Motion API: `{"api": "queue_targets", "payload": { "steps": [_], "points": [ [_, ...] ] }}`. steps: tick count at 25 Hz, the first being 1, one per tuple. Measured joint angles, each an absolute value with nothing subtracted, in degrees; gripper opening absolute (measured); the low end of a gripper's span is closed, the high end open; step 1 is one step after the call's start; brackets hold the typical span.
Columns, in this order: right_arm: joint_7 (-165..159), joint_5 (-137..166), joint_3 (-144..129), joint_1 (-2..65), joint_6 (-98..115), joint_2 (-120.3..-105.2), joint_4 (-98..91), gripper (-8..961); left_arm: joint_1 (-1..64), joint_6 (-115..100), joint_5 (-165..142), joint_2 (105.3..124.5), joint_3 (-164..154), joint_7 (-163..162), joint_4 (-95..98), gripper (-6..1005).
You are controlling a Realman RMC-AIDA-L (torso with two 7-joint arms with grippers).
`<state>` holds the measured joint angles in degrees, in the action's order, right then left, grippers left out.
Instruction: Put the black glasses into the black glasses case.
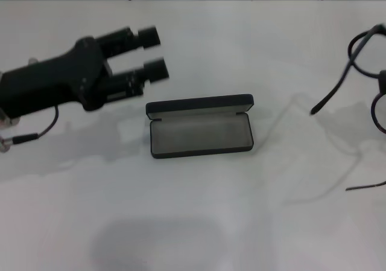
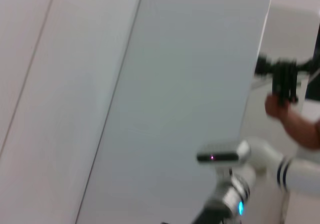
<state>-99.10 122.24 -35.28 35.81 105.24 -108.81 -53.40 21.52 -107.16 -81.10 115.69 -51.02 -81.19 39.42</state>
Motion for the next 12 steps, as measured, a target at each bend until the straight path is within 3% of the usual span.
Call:
{"api": "queue_targets", "payload": {
  "steps": [3, 5, 12],
  "points": [
    [-96.3, 114.6, -35.4, 34.8, 106.4, -106.0, -43.5, 110, 22.6, -107.3, -78.1, 116.02, -51.3, -82.0, 39.0, 765],
    [-94.8, 112.6, -35.2, 34.6, 107.1, -105.67, -39.2, 109, 23.8, -107.5, -77.4, 116.42, -51.4, -82.3, 38.9, 747],
    [-94.5, 112.3, -35.6, 35.1, 105.5, -109.0, -35.3, 109, 28.7, -107.9, -76.8, 118.0, -51.2, -81.5, 38.5, 599]
  ]
}}
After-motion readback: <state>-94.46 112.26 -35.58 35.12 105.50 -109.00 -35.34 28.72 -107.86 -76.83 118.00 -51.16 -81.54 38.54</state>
